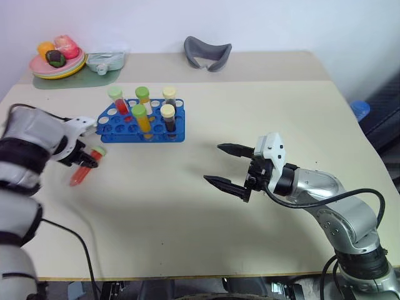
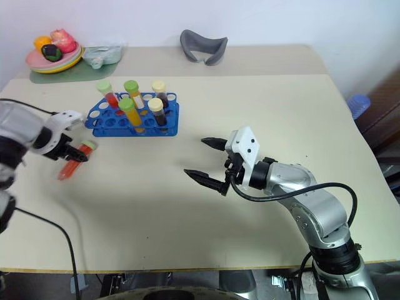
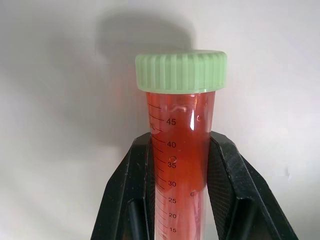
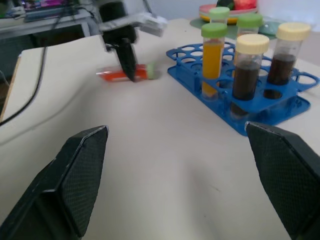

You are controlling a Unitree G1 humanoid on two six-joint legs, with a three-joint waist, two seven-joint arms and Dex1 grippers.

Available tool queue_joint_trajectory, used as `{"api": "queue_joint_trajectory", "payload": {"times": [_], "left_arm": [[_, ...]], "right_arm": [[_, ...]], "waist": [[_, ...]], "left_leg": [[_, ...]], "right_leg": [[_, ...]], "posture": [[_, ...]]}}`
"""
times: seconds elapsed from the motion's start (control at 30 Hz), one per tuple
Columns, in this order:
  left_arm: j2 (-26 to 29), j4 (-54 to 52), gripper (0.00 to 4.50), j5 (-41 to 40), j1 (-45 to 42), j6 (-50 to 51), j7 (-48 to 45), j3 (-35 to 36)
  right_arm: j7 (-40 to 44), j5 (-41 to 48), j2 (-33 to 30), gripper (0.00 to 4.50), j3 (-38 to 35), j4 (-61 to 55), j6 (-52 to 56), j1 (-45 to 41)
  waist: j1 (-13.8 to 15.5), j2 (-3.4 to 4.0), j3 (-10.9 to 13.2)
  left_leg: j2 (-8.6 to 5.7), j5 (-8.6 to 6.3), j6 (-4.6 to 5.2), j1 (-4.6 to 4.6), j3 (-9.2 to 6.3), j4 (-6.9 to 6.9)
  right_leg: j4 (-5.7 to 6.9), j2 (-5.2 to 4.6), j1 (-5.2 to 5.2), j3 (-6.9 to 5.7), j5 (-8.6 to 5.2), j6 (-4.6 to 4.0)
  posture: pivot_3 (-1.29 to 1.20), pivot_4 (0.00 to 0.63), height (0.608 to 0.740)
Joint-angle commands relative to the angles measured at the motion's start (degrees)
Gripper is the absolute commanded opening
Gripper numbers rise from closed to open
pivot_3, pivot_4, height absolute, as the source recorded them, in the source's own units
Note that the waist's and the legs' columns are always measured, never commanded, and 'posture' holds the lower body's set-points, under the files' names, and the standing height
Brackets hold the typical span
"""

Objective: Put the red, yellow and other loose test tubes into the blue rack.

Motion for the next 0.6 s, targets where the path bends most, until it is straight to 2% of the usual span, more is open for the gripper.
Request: {"api": "queue_joint_trajectory", "payload": {"times": [0.03, 0.1, 0.17, 0.2, 0.27, 0.3, 0.43, 0.6], "left_arm": [[3.0, -12.3, 0.96, -6.9, 6.8, 0.0, 5.0, 20.6], [-0.4, -18.3, 0.96, -8.7, 12.2, -3.5, 12.6, 34.7], [-7.7, -25.3, 0.96, -8.9, 17.3, -16.6, 23.3, 47.8], [-11.2, -27.7, 0.96, -9.0, 18.9, -22.0, 27.8, 52.1], [-16.8, -31.4, 0.96, -12.4, 20.2, -23.2, 31.5, 57.6], [-19.1, -33.0, 0.96, -15.0, 20.4, -21.8, 32.0, 59.3], [-32.1, -38.6, 0.96, -17.9, 20.6, -30.2, 43.3, 62.3], [-42.9, -36.2, 0.96, -8.0, 25.5, -51.9, 56.7, 54.7]], "right_arm": [[-0.3, 1.0, -0.2, 4.50, -1.4, -2.6, -0.4, 0.3], [-0.1, 1.2, -0.2, 4.50, -1.2, -2.6, -0.2, 0.3], [0.1, 1.3, 0.1, 4.50, -0.8, -2.3, -0.2, -0.2], [0.2, 1.2, 0.3, 4.50, -0.5, -1.9, -0.2, -0.7], [0.4, 1.1, 0.8, 4.50, 0.1, -1.0, -0.3, -1.8], [0.5, 1.2, 1.1, 4.50, 0.3, -0.5, -0.3, -2.3], [0.9, 0.8, 2.1, 4.50, 1.5, 0.9, -0.5, -4.1], [1.0, 0.6, 2.8, 4.50, 2.4, 1.1, -0.4, -4.6]], "waist": [[0.1, 0.00, 0.0], [0.5, 0.01, 0.0], [1.3, 0.02, 0.0], [1.5, -0.01, 0.0], [1.7, -0.06, 0.0], [1.7, -0.07, 0.0], [1.7, -0.08, -0.1], [1.6, -0.10, -0.1]], "left_leg": [[0.01, 0.00, 0.00, 0.00, 0.00, 0.01], [0.01, 0.00, 0.00, 0.02, -0.01, 0.07], [0.01, 0.00, 0.00, 0.05, -0.03, 0.15], [0.00, 0.00, 0.00, 0.11, 0.01, 0.18], [0.01, 0.00, -0.01, 0.08, 0.01, 0.22], [0.01, 0.00, -0.01, 0.06, 0.01, 0.24], [-0.01, 0.00, -0.01, 0.05, 0.01, 0.24], [-0.02, 0.00, 0.00, 0.06, 0.03, 0.24]], "right_leg": [[0.01, -0.01, 0.00, -0.01, 0.00, 0.00], [0.09, -0.05, 0.02, -0.02, 0.00, 0.00], [0.13, -0.08, 0.11, -0.05, 0.00, 0.01], [0.12, -0.10, 0.16, -0.03, 0.00, 0.01], [0.12, -0.10, 0.17, -0.03, 0.01, 0.01], [0.11, -0.10, 0.14, -0.03, 0.01, 0.01], [0.13, -0.09, 0.13, -0.03, 0.02, 0.01], [0.07, -0.10, 0.15, 0.00, 0.03, 0.02]], "posture": [[0.00, 0.150, 0.740], [0.00, 0.150, 0.740], [0.00, 0.150, 0.740], [0.00, 0.150, 0.740], [0.00, 0.150, 0.740], [0.00, 0.150, 0.740], [0.00, 0.150, 0.740], [0.00, 0.150, 0.740]]}}
